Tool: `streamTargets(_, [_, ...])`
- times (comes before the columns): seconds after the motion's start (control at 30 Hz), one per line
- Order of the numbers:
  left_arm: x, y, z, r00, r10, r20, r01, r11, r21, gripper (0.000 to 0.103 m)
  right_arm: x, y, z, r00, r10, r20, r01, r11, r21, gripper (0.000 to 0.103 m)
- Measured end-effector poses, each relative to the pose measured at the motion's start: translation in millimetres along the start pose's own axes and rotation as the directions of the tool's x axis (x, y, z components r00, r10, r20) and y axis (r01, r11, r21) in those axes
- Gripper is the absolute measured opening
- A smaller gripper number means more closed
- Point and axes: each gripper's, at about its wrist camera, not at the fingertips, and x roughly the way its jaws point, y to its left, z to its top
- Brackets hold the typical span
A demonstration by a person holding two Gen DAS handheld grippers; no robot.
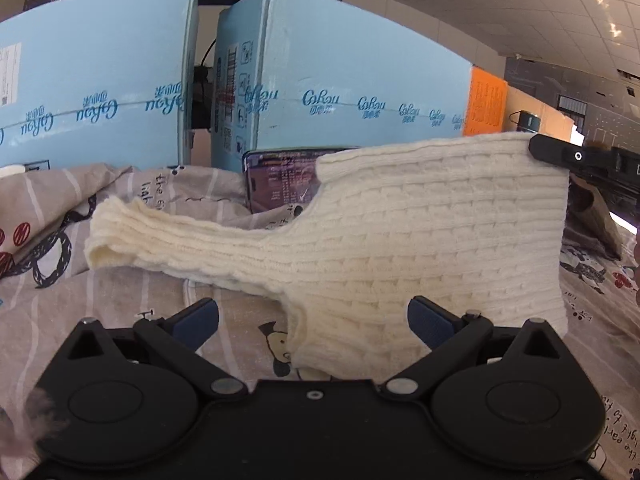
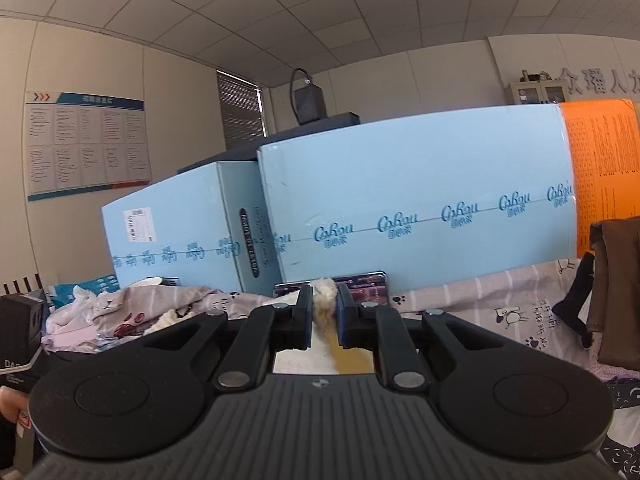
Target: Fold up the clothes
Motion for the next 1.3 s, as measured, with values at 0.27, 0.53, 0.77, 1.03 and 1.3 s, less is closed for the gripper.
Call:
streamTargets(0.27, [-36,-11,6,0.968,0.072,0.239,-0.119,0.975,0.189,0.103,-66,59,1,0.981,0.191,0.03,-0.186,0.976,-0.114,0.01])
streamTargets(0.53, [-91,-15,-12,0.94,-0.137,0.314,-0.061,0.836,0.546,0.103,-122,73,-28,0.962,0.272,-0.005,-0.27,0.952,-0.143,0.009])
streamTargets(0.77, [-129,-18,-42,0.958,-0.196,0.207,0.022,0.775,0.631,0.103,-152,82,-55,0.94,0.318,-0.125,-0.333,0.934,-0.131,0.009])
streamTargets(1.03, [-152,12,-51,0.963,-0.268,-0.04,0.262,0.881,0.395,0.103,-159,86,-89,0.871,0.334,-0.36,-0.378,0.924,-0.058,0.012])
streamTargets(1.3, [-153,87,-22,0.989,-0.098,0.109,0.106,0.992,-0.067,0.103,-130,45,-59,0.925,0.32,-0.207,-0.301,0.946,0.117,0.08])
